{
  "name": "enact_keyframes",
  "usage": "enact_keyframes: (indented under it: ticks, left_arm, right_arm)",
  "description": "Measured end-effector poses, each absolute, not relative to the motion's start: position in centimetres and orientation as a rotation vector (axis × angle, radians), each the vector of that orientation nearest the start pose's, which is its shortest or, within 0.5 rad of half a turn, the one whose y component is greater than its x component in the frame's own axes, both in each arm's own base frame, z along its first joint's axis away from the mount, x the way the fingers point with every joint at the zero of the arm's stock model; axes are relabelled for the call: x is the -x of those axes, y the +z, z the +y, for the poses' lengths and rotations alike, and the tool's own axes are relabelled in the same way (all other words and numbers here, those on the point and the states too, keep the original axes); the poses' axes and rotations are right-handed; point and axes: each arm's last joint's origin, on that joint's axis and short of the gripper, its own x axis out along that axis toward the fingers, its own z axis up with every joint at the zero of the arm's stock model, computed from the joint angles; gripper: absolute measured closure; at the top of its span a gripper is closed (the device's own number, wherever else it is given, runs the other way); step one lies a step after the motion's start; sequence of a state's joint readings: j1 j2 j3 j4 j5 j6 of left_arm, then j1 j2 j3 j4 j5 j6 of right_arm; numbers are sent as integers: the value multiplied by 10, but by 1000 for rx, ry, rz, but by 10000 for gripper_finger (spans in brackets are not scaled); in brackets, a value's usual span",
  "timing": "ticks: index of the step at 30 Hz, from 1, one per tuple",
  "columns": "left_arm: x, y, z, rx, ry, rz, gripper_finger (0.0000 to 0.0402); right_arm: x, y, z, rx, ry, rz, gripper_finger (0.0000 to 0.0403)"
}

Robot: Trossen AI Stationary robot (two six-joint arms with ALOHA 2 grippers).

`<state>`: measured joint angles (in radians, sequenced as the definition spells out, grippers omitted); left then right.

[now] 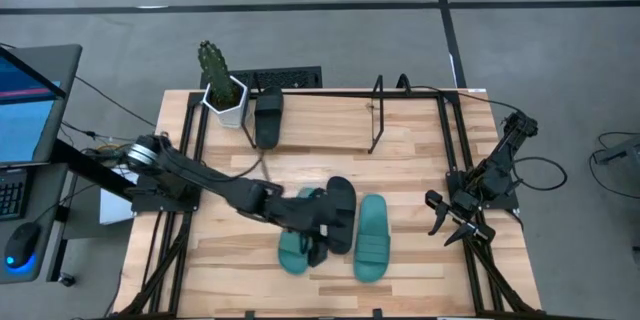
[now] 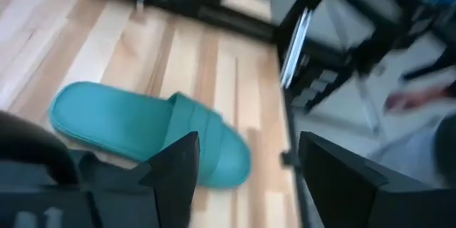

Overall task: Pick and place slides into the shelf
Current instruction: Put the black slide on the shelf

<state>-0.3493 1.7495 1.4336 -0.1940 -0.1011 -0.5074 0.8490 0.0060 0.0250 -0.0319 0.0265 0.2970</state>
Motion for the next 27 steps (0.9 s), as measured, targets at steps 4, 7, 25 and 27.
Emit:
enact_keyframes:
  ticks: [4,7,25,27]
  left_arm:
    - [-401,301,-139,232,-101,739,175]
    - [-411,303,-141,134,-94,866,175]
    - [-449,260,-156,-10,-203,1120,175]
    - [-449,257,-155,-31,-194,1113,175]
  right_arm:
    - [-64,168,72,-274,814,135,234]
    - [-64,168,72,-274,814,135,234]
    - [-64,168,72,-274,814,134,234]
    - [-64,168,72,-274,814,134,234]
